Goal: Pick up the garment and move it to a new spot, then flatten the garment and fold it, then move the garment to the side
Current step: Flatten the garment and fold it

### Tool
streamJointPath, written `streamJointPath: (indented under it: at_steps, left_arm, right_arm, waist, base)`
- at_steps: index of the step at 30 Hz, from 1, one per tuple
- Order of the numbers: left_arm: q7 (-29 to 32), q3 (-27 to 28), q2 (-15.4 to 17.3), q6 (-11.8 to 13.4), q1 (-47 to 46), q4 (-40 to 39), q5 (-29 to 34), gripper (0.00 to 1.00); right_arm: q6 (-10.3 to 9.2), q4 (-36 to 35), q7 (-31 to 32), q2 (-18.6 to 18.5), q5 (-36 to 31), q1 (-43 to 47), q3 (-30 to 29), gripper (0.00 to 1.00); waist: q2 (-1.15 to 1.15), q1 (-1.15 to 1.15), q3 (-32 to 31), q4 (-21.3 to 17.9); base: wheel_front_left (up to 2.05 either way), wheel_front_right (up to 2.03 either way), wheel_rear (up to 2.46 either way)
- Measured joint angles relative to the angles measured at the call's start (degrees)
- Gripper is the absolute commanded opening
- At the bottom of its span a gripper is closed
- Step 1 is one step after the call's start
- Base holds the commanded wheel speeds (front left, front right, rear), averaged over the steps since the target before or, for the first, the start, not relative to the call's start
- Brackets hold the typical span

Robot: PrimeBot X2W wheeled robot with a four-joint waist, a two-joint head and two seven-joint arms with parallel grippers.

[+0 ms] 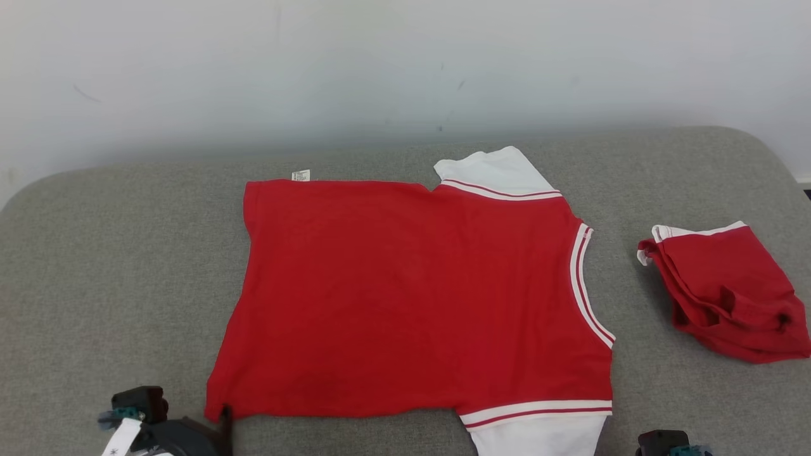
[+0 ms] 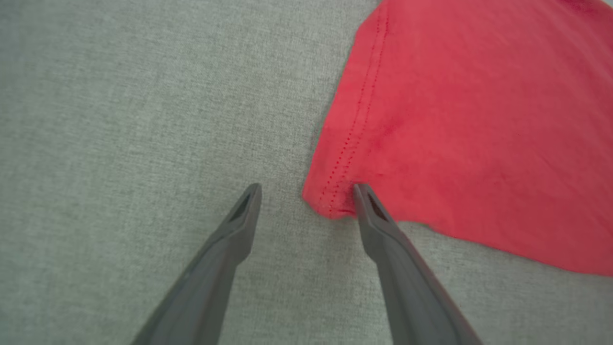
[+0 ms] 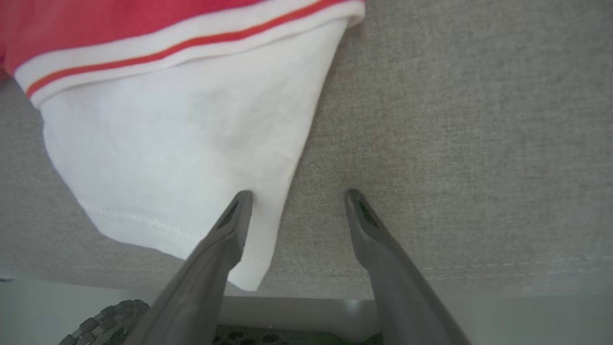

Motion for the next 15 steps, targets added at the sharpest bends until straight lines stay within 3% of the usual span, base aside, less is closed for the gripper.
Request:
streamJointPath:
  at_steps: [6, 10, 15]
  left_arm:
    - [0.1, -1.0, -0.1, 0.0, 0.0, 1.3, 0.6, 1.00]
    - [0.0, -1.1, -0.2, 0.0, -0.1, 1.8, 0.7, 0.93]
    - [-0.6, -1.0, -0.2, 0.0, -0.9, 2.0, 0.7, 0.95]
  right_arm:
    - [-0.25, -0.5, 1.5, 0.2, 0.0, -0.1, 0.7, 1.00]
    - [-0.23, -0.8, 3.2, 0.1, 0.0, 0.1, 1.5, 1.00]
    - [-0.20, -1.3, 4.4, 0.0, 0.0, 0.4, 1.8, 1.00]
  waist:
    - [-0.01, 0.00, 0.4, -0.1]
    - [0.00, 0.00, 0.7, 0.0]
    - [0.00, 0.00, 0.9, 0.2]
  base:
    - [0.00, 0.00, 0.00]
    - [0.00, 0.00, 0.00]
    - [0.00, 0.00, 0.00]
